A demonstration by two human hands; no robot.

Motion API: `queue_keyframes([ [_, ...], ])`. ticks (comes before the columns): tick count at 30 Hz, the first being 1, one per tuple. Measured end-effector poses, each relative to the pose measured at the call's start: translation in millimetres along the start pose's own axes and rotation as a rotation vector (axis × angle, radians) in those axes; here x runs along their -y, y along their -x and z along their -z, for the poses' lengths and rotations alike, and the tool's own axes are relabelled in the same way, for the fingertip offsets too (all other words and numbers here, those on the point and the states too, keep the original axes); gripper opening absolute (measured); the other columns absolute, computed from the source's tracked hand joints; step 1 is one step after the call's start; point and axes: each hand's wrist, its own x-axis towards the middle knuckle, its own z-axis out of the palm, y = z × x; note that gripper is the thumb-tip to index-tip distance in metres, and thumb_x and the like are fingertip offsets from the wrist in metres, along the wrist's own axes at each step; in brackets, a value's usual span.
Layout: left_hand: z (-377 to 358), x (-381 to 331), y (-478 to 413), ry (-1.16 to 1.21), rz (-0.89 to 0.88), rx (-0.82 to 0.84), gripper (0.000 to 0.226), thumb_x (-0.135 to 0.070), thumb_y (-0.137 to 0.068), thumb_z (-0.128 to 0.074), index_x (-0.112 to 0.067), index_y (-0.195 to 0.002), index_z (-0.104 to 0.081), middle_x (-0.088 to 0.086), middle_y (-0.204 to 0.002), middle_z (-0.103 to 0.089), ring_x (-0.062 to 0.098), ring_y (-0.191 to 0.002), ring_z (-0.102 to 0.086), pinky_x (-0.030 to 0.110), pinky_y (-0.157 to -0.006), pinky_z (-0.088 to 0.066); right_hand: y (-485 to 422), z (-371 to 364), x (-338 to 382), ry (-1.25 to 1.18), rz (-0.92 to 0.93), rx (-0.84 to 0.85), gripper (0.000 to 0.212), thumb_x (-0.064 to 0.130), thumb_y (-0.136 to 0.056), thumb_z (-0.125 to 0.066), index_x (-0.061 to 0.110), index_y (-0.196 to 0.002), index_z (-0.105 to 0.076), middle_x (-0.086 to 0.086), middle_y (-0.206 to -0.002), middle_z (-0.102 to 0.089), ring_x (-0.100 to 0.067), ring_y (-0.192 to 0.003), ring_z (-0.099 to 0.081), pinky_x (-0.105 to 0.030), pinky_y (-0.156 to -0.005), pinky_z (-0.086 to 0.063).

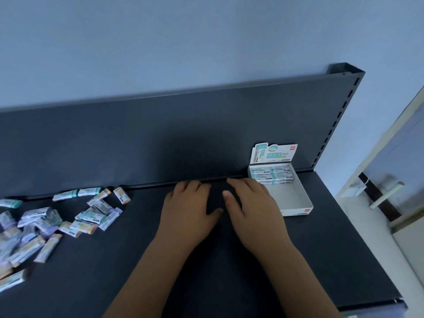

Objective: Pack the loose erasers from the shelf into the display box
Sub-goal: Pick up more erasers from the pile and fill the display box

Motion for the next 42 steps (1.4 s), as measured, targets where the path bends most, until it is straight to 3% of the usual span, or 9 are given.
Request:
queue_keyframes([
  [12,16,19,17,-0.018,0.086,0.004,0.055,-0.057,-0.089,-0.055,-0.027,-0.134,-0.054,-0.009,-0.132,-0.055,0.021,-0.121,-0.048,0.041,-0.094,-0.047,17,-6,15,-0.076,-0.048,0.052,0.05,0.055,-0.101,-0.036,0.025,-0.137,-0.055,0.007,-0.131,-0.057,-0.016,-0.122,-0.051,-0.038,-0.1,-0.045],
  [19,20,49,18,0.088,0.101,0.068,0.06,-0.055,-0.083,-0.066,-0.031,-0.136,-0.053,-0.009,-0.137,-0.053,0.022,-0.128,-0.045,0.042,-0.1,-0.045,35,-24,36,-0.106,-0.11,0.064,0.052,0.056,-0.102,-0.031,0.027,-0.138,-0.054,0.006,-0.133,-0.056,-0.017,-0.123,-0.05,-0.038,-0.1,-0.045],
  [23,33,96,24,0.163,0.108,0.032,0.062,-0.061,-0.076,-0.065,-0.031,-0.13,-0.059,-0.008,-0.13,-0.058,0.022,-0.122,-0.049,0.044,-0.099,-0.047,40,-47,76,-0.091,-0.088,0.101,0.052,0.056,-0.102,-0.035,0.026,-0.142,-0.05,0.007,-0.14,-0.054,-0.013,-0.129,-0.046,-0.036,-0.105,-0.043],
  [27,43,162,42,0.195,0.056,-0.006,0.069,-0.072,-0.069,-0.046,-0.032,-0.122,-0.064,-0.009,-0.121,-0.062,0.021,-0.115,-0.053,0.043,-0.095,-0.049,33,-90,146,-0.192,-0.099,0.074,0.05,0.053,-0.103,-0.038,0.026,-0.143,-0.049,0.009,-0.141,-0.052,-0.01,-0.13,-0.045,-0.031,-0.106,-0.041],
  [31,64,245,67,0.064,0.06,-0.009,0.061,-0.069,-0.074,-0.036,-0.034,-0.115,-0.065,-0.007,-0.117,-0.063,0.026,-0.113,-0.053,0.045,-0.092,-0.049,35,-147,228,-0.208,-0.08,0.062,0.038,0.045,-0.103,-0.042,0.026,-0.132,-0.057,0.007,-0.125,-0.059,-0.012,-0.116,-0.052,-0.033,-0.095,-0.046],
  [35,80,324,97,0.068,0.131,-0.041,0.054,-0.05,-0.071,-0.046,-0.029,-0.117,-0.067,-0.005,-0.12,-0.064,0.027,-0.113,-0.054,0.046,-0.093,-0.048,42,-200,299,-0.16,0.028,0.103,0.039,0.046,-0.101,-0.04,0.025,-0.129,-0.058,0.006,-0.124,-0.06,-0.013,-0.114,-0.053,-0.036,-0.097,-0.046],
  [42,89,414,125,0.104,0.215,-0.115,0.041,-0.046,-0.079,-0.052,-0.028,-0.112,-0.068,-0.005,-0.113,-0.066,0.027,-0.107,-0.056,0.043,-0.087,-0.051,39,-246,355,-0.038,0.128,0.135,0.03,0.043,-0.094,-0.041,0.029,-0.113,-0.06,0.01,-0.113,-0.058,-0.013,-0.106,-0.051,-0.035,-0.095,-0.043],
])
